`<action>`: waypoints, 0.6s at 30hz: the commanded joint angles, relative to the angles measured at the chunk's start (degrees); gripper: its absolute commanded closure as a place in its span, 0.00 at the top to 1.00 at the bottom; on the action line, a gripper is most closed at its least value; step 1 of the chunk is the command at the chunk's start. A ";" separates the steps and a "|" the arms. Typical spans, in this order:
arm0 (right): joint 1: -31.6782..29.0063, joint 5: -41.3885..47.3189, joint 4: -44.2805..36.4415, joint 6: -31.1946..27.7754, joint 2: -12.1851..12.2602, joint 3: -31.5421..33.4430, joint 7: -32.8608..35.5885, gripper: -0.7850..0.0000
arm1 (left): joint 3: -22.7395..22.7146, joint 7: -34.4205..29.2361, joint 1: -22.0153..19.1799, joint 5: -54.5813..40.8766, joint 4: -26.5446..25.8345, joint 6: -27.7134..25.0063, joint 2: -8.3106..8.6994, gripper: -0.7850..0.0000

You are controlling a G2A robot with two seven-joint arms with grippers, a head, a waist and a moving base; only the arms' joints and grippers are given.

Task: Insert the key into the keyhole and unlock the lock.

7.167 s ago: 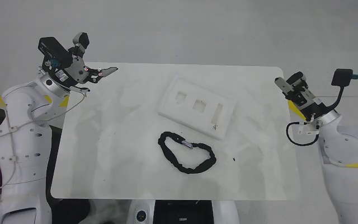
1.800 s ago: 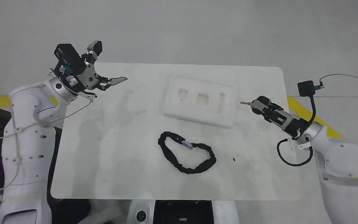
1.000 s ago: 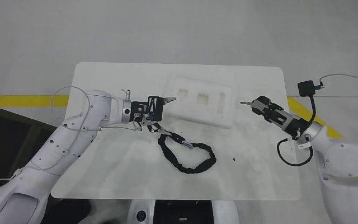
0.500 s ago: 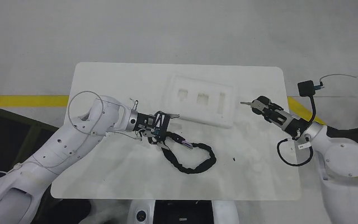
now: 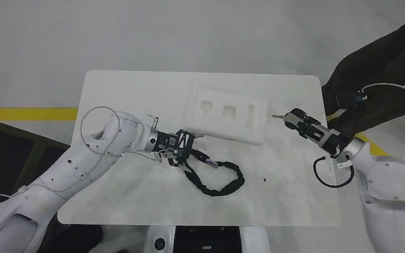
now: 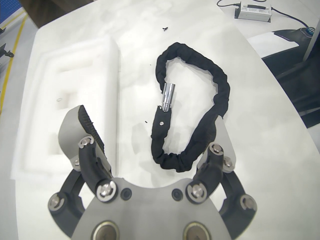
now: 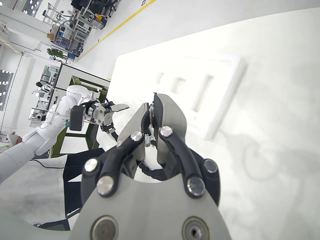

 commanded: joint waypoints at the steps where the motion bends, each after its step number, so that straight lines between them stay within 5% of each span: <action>1: 0.00 0.00 0.00 0.00 0.00 0.00 0.00 0.00 | 2.05 -0.38 -0.22 0.34 -0.58 0.00 -0.35 1.00; 8: 0.00 0.00 0.00 0.00 0.00 0.00 0.00 0.00 | 9.72 -2.58 -5.43 0.71 0.89 0.00 -2.86 1.00; 18: 0.00 0.00 0.00 0.00 0.00 0.00 0.00 0.00 | 13.58 -9.28 -9.21 -5.43 5.47 0.00 -7.03 1.00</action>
